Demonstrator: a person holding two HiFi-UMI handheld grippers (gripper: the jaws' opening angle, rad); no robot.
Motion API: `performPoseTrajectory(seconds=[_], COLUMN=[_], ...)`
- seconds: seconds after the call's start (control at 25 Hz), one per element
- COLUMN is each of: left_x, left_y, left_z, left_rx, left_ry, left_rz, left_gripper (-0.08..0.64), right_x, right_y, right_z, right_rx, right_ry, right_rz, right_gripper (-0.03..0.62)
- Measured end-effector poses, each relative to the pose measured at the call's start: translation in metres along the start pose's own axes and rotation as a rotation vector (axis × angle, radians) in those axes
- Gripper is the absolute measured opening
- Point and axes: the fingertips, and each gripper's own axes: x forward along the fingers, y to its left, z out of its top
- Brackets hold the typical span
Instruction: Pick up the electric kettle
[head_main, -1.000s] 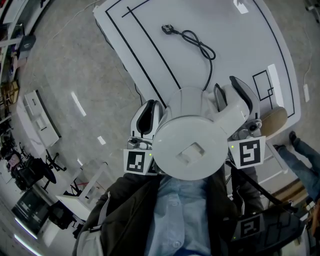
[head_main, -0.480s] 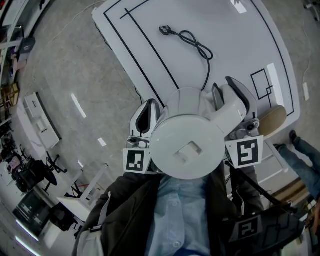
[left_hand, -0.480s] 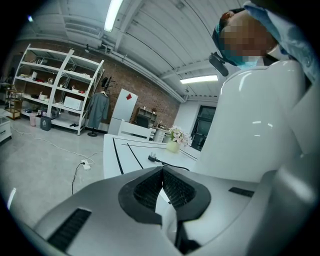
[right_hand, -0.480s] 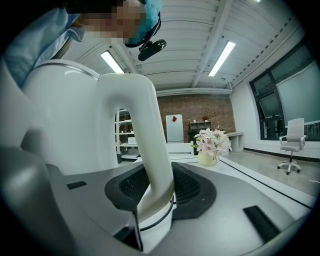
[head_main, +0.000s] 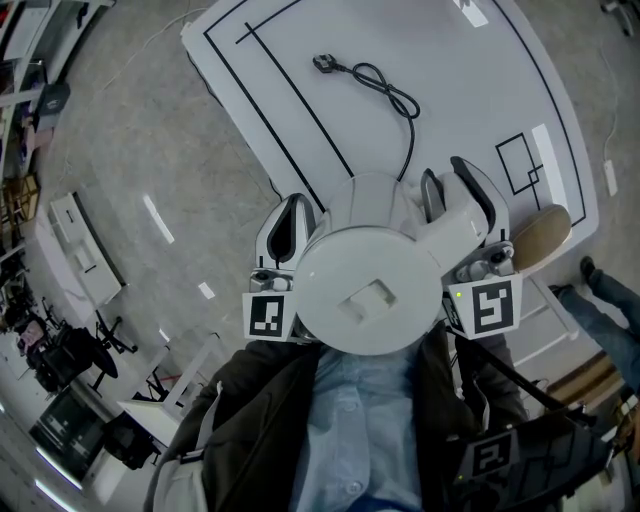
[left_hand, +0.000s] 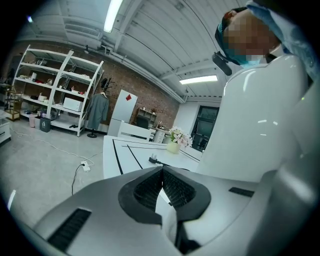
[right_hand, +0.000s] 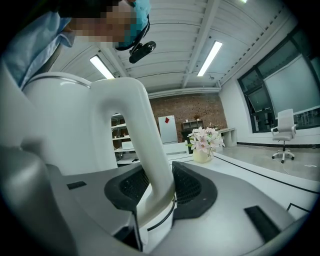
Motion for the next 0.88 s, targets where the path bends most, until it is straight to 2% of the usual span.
performPoseTrajectory(seconds=[0.28, 0.88], left_x=[0.007, -0.021], left_y=[0.002, -0.029], left_z=[0.002, 0.037], left_rx=[0.003, 0.023], left_ry=[-0.004, -0.077], left_rz=[-0.010, -0.096], left_gripper=[0.008, 0.008], right_x=[0.001, -0.047], right_y=[-0.004, 0.006], right_z=[0.000, 0.046], right_rx=[0.004, -0.016], right_ry=[-0.005, -0.059], right_rz=[-0.039, -0.138], right_gripper=[0.138, 0.141])
